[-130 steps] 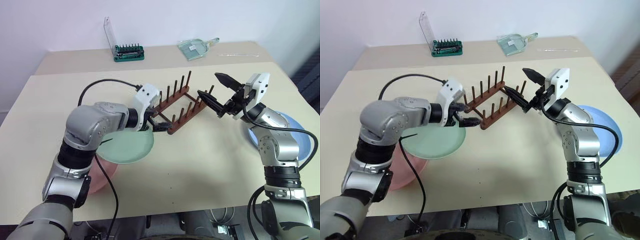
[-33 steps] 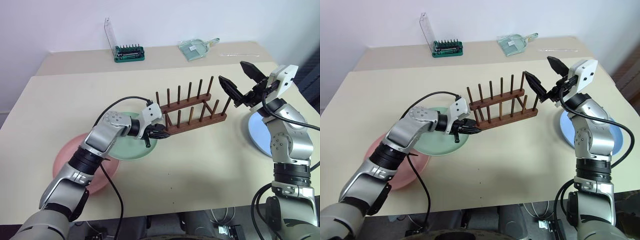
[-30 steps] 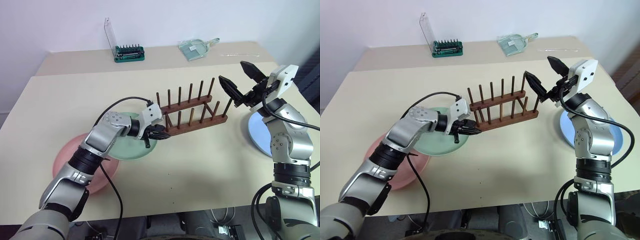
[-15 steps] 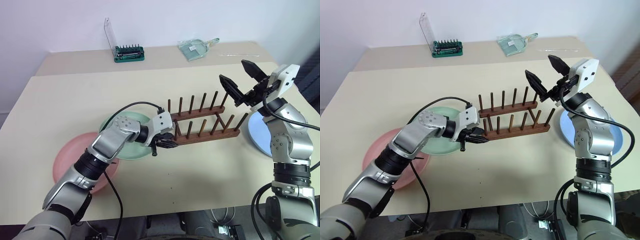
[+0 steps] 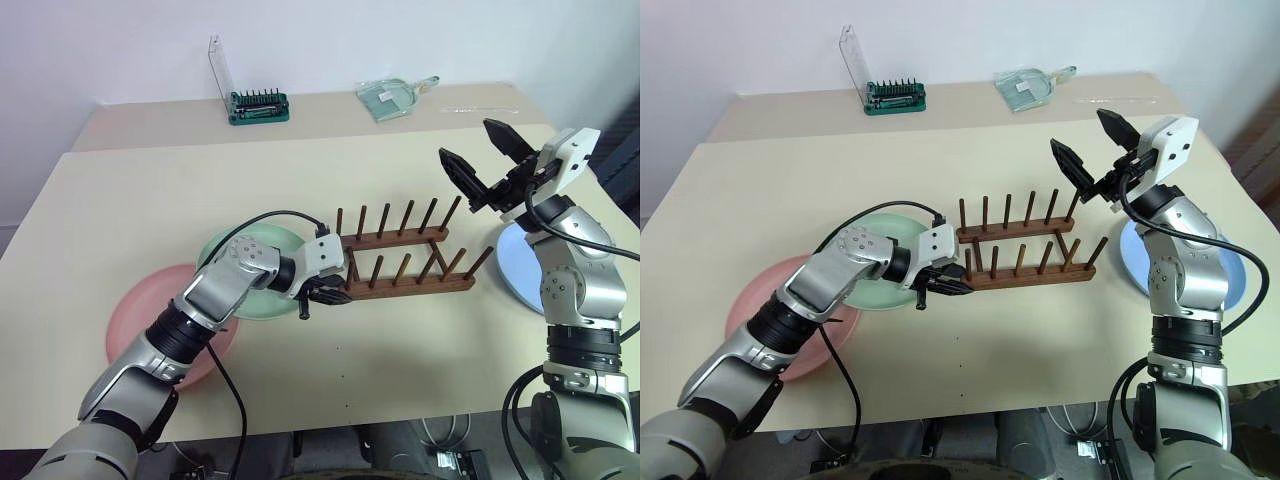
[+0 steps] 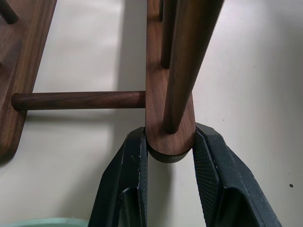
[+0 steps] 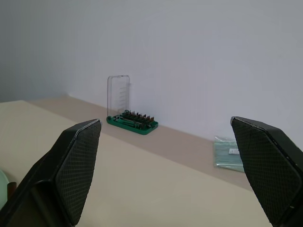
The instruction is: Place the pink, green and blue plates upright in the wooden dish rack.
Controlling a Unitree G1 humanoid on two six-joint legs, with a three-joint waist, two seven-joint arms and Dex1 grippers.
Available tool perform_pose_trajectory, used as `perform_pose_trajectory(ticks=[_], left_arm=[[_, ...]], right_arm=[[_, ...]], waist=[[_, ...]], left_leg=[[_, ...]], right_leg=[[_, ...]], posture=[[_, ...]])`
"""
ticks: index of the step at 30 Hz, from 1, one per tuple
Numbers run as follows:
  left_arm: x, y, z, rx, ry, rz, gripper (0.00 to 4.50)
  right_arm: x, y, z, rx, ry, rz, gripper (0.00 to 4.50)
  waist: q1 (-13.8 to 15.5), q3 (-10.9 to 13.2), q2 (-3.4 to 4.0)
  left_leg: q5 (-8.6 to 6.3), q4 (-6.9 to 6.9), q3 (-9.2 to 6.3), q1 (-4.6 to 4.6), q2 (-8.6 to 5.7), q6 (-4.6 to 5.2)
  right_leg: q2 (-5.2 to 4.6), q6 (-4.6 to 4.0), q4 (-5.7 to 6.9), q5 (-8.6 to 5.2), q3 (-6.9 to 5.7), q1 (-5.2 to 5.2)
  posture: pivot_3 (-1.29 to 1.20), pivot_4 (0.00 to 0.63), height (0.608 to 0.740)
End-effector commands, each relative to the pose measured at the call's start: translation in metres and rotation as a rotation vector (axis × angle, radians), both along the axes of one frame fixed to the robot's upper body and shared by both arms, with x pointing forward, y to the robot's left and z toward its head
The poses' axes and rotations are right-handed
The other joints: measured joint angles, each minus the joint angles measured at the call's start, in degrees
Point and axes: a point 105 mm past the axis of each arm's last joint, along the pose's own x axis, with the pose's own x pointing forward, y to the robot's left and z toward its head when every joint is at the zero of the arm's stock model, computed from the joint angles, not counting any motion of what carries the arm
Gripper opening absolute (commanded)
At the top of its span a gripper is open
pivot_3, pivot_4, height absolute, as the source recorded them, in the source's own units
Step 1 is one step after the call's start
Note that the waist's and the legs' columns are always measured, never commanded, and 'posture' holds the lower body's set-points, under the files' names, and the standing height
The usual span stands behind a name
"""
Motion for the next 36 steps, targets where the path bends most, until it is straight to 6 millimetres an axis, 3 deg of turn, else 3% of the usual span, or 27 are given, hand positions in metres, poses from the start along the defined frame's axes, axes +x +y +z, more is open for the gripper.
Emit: perform_pose_trajectory(ticks=[1,4,12,18,25,34,36], left_arm=[[-0.004,-0.008,0.009,-0.027,-0.063,-0.049,0.76],[-0.002,-0.008,0.008,-0.031,-0.046,-0.035,0.76],[0.005,-0.006,0.006,-0.017,-0.088,0.015,4.42],[0.006,-0.002,0.028,-0.096,-0.021,0.058,4.47],[0.017,0.026,0.083,-0.216,0.029,0.149,4.47],[0.015,0.056,0.093,-0.19,0.018,0.161,4.47],[0.013,0.055,0.094,-0.206,0.025,0.158,4.47]], right_arm=[[-0.006,0.0,0.014,-0.002,-0.06,0.0,4.5],[-0.006,0.0,0.013,-0.003,-0.058,-0.001,4.5],[-0.007,0.001,0.013,-0.006,-0.055,-0.001,4.5],[-0.006,0.001,0.012,0.008,-0.045,0.005,4.5],[-0.007,-0.001,0.016,0.096,-0.033,0.042,4.5],[-0.015,0.004,0.015,0.104,-0.003,0.146,4.5],[-0.031,0.006,0.015,0.086,0.002,0.24,4.5]], waist=[[0.01,0.0,0.0],[0.02,0.0,0.0],[0.0,0.0,0.0],[-0.03,0.0,0.0],[-0.04,0.0,0.0],[0.01,0.0,0.01],[0.14,0.0,0.01]], left_leg=[[0.0,0.0,0.0,0.0,0.0,0.0],[0.0,0.0,0.0,0.0,0.0,0.0],[0.0,0.0,0.0,0.01,0.0,0.0],[0.0,0.0,0.0,0.0,0.0,0.01],[-0.01,0.01,-0.01,0.0,0.01,0.01],[0.0,-0.01,-0.01,0.01,0.02,0.01],[-0.01,0.0,-0.01,0.01,0.01,0.01]], right_leg=[[0.0,0.0,0.0,0.0,0.0,0.0],[0.0,0.0,0.0,0.0,0.0,0.0],[0.0,0.0,0.0,0.0,0.0,0.0],[0.0,0.0,0.0,0.0,0.0,0.0],[0.01,0.0,0.01,0.0,0.0,0.0],[0.01,0.0,0.0,0.0,0.0,0.0],[0.0,0.0,-0.01,0.0,0.0,0.02]], posture=[[0.0,0.15,0.74],[0.0,0.15,0.74],[0.0,0.15,0.74],[0.0,0.15,0.74],[0.0,0.15,0.74],[0.0,0.15,0.74],[0.0,0.15,0.74]])
